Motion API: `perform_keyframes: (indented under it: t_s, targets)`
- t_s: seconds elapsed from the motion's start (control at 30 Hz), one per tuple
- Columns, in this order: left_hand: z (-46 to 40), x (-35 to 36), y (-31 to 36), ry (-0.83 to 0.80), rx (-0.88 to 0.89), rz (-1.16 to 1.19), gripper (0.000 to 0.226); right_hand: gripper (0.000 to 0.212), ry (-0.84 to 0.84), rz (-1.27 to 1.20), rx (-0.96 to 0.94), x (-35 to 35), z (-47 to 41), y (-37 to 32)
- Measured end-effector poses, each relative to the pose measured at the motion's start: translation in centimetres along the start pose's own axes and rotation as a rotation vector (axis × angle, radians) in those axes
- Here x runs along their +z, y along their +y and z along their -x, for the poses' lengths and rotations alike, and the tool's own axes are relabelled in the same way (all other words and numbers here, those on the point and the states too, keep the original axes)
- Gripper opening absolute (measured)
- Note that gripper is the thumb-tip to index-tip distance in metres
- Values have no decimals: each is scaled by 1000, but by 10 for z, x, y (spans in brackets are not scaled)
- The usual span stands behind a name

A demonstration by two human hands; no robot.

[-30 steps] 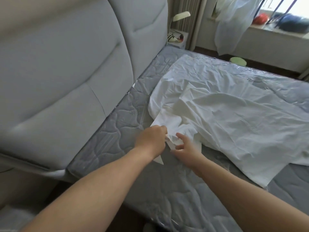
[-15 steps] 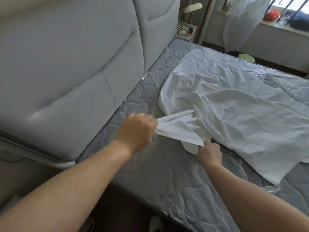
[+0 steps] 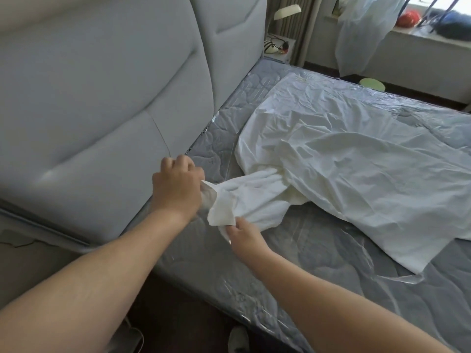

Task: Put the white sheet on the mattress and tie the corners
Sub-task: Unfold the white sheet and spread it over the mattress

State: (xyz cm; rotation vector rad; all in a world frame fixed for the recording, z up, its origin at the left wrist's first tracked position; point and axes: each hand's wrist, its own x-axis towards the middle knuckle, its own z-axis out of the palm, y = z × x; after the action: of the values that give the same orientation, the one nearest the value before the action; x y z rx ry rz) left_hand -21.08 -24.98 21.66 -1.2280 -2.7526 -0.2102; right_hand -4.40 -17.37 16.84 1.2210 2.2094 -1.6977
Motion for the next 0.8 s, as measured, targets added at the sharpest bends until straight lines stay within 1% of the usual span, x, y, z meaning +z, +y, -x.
perform_keyframes:
  t_s: [0.1,0.13,0.2,0.23,0.3,0.37,0.4,0.43,0.5,0.57,0.63,0.7,0.73,0.77,0.8]
  targets:
    - [-5,-13,32,-45,-175,290,16,36,-291,56,-32,1,19,5]
    - [-5,-15,41,-53,-202,353,16,38,-365,102,-25,-4,26,10]
    - [-1,-20,65,-20,-152,411,16,40,-429,199,-21,-27,39,24]
    - [2,-23,76,-10,-79,442,18,39,-415,207,-11,-38,43,34]
    - [12,-27,103,-38,133,504,20,30,-274,115,56,-70,46,54]
    - [28,-37,133,-107,308,540,20,23,-102,-146,181,-104,45,77]
    - [39,-43,153,-155,352,572,23,25,-29,-318,244,-125,48,87]
    - [50,-49,174,-219,356,631,25,27,29,-488,288,-145,53,94]
    - [72,-59,221,-379,295,793,28,33,90,-730,319,-183,67,109]
    - [86,-57,256,-528,183,923,28,40,116,-819,308,-209,80,117]
    - [104,-60,293,-655,45,1060,22,54,55,-882,305,-234,100,127]
    - [120,-67,323,-724,-96,1223,13,66,-16,-921,303,-254,115,137]
    - [126,-70,334,-732,-163,1279,10,65,-40,-916,284,-262,123,141]
    - [131,-68,342,-731,-233,1292,8,58,-50,-891,249,-269,131,143]
    - [134,-66,349,-726,-310,1275,11,48,-43,-856,223,-277,139,147]
